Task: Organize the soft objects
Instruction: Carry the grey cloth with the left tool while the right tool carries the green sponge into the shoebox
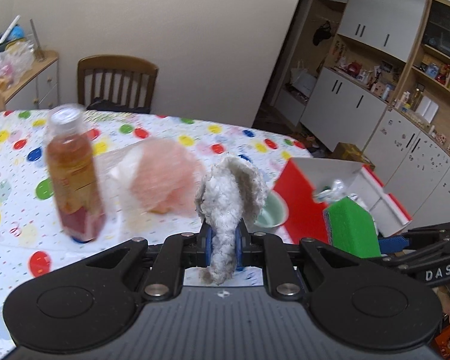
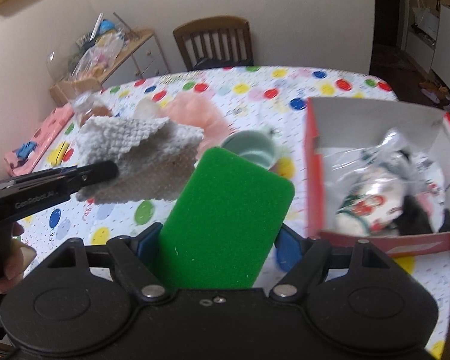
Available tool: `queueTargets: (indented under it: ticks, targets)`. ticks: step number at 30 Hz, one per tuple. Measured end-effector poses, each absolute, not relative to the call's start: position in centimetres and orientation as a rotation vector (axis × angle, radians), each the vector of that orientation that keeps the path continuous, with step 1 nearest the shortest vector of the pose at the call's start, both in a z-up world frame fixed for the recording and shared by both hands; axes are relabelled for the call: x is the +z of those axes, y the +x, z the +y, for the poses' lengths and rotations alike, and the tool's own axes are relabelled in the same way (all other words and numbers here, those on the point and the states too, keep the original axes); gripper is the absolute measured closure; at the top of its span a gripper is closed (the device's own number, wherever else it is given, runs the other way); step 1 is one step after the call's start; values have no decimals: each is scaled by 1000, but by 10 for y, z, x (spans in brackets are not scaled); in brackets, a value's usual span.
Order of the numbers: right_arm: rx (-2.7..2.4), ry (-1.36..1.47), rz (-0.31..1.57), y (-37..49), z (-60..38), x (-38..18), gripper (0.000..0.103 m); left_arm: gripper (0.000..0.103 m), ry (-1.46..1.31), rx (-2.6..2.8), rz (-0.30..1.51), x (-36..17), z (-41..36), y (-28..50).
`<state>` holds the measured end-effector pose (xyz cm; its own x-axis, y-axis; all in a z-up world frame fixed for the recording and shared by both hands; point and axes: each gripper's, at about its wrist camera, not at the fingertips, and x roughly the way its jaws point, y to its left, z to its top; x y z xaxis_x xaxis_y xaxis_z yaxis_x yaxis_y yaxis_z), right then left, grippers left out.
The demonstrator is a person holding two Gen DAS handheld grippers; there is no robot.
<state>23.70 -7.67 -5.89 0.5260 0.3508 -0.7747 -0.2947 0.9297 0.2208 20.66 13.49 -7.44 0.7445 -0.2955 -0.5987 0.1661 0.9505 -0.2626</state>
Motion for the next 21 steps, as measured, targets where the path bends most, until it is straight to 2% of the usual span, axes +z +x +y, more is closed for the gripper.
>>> queueTargets:
  ticks: [21]
  targets:
    - [246, 93, 816, 271, -257, -37, 24, 89, -86, -353, 595, -28, -34, 242]
